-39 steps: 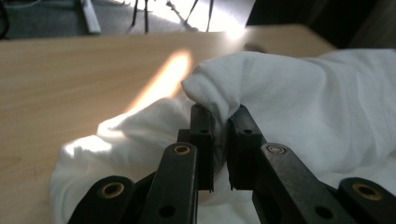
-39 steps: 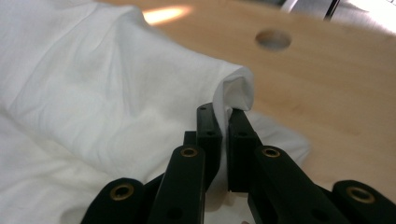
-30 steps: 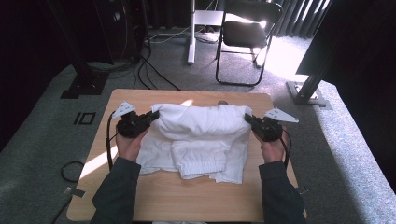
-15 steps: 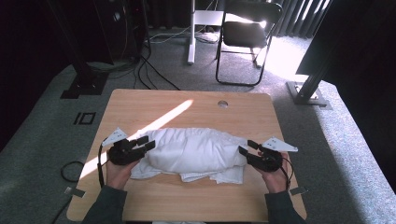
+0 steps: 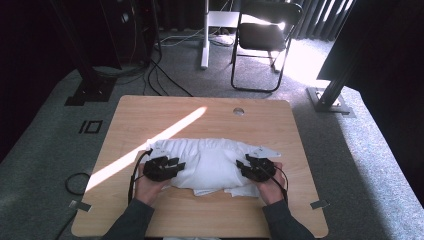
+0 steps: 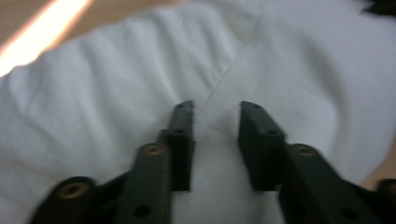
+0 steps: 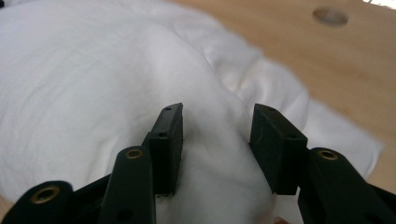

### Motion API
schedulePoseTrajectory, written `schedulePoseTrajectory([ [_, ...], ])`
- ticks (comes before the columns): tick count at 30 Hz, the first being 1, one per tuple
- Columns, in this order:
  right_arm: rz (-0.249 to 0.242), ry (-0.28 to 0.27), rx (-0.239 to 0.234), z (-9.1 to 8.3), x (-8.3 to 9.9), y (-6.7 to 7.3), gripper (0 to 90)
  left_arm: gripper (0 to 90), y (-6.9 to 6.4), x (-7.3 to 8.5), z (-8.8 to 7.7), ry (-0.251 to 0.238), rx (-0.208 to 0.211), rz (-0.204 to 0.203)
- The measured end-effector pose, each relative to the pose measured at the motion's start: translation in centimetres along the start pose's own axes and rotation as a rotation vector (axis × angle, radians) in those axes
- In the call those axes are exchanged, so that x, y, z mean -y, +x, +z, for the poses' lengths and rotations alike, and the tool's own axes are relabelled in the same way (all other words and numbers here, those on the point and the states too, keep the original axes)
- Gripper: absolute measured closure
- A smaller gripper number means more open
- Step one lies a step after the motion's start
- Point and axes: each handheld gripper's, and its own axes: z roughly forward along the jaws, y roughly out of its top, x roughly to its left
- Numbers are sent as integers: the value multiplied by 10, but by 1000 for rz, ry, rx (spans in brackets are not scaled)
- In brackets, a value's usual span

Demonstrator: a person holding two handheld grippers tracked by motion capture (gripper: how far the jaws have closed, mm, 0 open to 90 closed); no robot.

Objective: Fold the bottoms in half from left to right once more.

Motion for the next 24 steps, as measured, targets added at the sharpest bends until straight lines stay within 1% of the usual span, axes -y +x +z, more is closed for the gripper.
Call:
schedulePoseTrajectory([
  [1,4,16,0,2,7,0,550,836,0,6,3,23,-29,17],
  [2,5,24,7,2,12,0,555,876,0,10,4,39,-48,24],
  [3,11,22,15,2,15,0,568,894,2,16,6,55,-83,36],
  [4,27,33,17,2,20,-1,568,898,4,20,7,65,-95,38],
  [5,21,41,15,3,24,-1,568,898,5,22,7,72,-94,32],
  [6,21,39,15,3,26,-1,568,898,7,25,8,76,-102,28],
  [7,23,49,20,4,29,-1,568,898,8,26,9,73,-105,29],
  [10,-5,69,41,10,32,1,568,889,6,26,15,70,-135,49],
  [11,-5,69,41,10,32,1,568,884,6,26,15,70,-135,49],
  [13,-23,87,54,19,32,2,568,882,9,26,20,52,-129,27],
  [15,-14,90,51,27,32,-2,569,880,12,26,23,28,-132,-3],
  [19,26,72,21,36,31,-14,568,880,17,25,28,-5,-139,-42],
  [21,53,66,10,39,30,-20,568,876,18,23,30,-7,-143,-46],
  [22,53,66,10,39,30,-20,568,876,19,22,31,-7,-145,-50],
  [23,51,65,12,40,30,-21,568,865,22,19,31,-22,-155,-58],
  [24,47,67,15,41,28,-21,568,745,25,17,29,-39,-190,-73],
])
